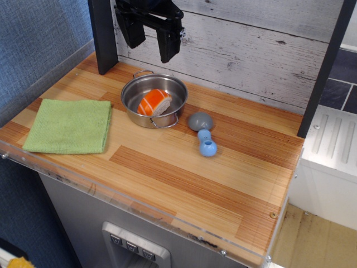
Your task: Move sushi to the middle front beside the cloth
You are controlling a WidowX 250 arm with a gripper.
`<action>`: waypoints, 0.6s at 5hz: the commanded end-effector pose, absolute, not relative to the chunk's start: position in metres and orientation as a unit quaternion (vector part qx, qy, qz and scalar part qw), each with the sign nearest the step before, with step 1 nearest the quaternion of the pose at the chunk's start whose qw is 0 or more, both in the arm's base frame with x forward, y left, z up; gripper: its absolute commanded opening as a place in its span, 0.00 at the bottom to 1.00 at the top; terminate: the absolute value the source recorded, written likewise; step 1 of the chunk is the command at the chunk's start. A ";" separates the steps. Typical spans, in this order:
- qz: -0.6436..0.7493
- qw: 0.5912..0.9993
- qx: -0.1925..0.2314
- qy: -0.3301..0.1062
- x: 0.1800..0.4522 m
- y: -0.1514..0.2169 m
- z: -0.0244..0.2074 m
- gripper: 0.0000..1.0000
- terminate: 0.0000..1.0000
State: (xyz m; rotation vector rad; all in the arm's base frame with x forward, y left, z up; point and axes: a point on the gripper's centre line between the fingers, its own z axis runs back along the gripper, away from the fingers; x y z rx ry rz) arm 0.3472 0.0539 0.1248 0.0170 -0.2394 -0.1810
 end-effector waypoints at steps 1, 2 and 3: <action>-0.090 0.989 0.008 -0.119 0.347 0.054 0.125 1.00 0.00; -0.085 0.989 -0.007 -0.117 0.353 0.052 0.114 1.00 0.00; -0.086 0.990 -0.002 -0.112 0.357 0.056 0.099 1.00 0.00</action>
